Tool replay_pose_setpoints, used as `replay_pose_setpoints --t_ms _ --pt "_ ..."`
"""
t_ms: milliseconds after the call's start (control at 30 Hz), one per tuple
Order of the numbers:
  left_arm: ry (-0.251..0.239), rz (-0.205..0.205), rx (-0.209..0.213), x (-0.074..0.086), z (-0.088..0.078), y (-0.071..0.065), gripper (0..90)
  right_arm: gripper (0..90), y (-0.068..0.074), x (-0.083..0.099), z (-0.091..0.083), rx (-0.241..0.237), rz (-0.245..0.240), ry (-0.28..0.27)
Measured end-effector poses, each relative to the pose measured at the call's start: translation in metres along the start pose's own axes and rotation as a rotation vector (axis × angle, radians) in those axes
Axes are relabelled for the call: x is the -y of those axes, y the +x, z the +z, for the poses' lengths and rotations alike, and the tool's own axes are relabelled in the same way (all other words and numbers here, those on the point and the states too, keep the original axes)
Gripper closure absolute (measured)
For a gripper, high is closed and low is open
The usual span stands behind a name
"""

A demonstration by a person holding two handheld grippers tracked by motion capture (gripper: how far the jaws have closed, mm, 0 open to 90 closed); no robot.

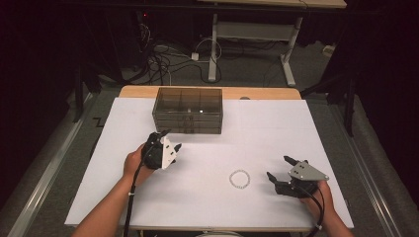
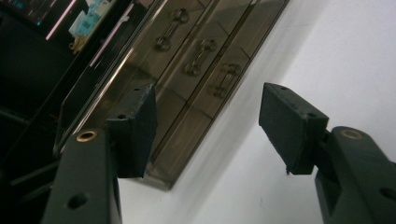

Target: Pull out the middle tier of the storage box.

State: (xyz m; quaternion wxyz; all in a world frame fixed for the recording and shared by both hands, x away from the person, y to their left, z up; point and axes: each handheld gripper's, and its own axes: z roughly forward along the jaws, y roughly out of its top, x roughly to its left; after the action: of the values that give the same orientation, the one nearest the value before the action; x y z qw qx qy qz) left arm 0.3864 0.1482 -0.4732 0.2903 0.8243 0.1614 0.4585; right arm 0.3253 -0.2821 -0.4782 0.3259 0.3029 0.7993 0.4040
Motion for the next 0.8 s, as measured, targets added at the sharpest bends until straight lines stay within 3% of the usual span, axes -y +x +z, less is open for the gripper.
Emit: replay_pose_setpoints --t_ms 100,300,367,467,533,633,700,800 --pt "-0.017 0.004 -0.014 -0.007 0.009 0.001 39.8 20.3 -0.002 0.001 0.000 -0.011 0.017 0.003" --pt "0.006 0.139 -0.055 -0.018 0.028 -0.009 50.8 20.5 -0.001 0.000 0.001 -0.009 0.013 0.008" --pt "0.022 0.187 -0.087 -0.021 0.036 -0.014 53.7 20.4 -0.001 0.000 0.001 -0.009 0.012 0.009" --pt "0.033 0.211 -0.107 -0.021 0.045 -0.017 57.2 20.5 -0.001 0.000 0.001 -0.005 0.012 0.011" --pt "0.047 0.263 -0.137 -0.019 0.052 -0.020 60.5 20.5 -0.001 0.000 0.001 -0.006 0.011 0.013" --pt "0.060 0.298 -0.176 -0.016 0.059 -0.020 66.0 20.5 0.000 0.001 0.002 -0.010 0.006 0.018" --pt "0.089 0.348 -0.224 -0.014 0.063 -0.021 68.1 20.5 0.000 0.001 0.003 -0.019 -0.003 0.027" --pt "0.103 0.376 -0.250 -0.010 0.068 -0.021 72.7 20.5 0.001 0.001 0.003 -0.025 -0.017 0.028"
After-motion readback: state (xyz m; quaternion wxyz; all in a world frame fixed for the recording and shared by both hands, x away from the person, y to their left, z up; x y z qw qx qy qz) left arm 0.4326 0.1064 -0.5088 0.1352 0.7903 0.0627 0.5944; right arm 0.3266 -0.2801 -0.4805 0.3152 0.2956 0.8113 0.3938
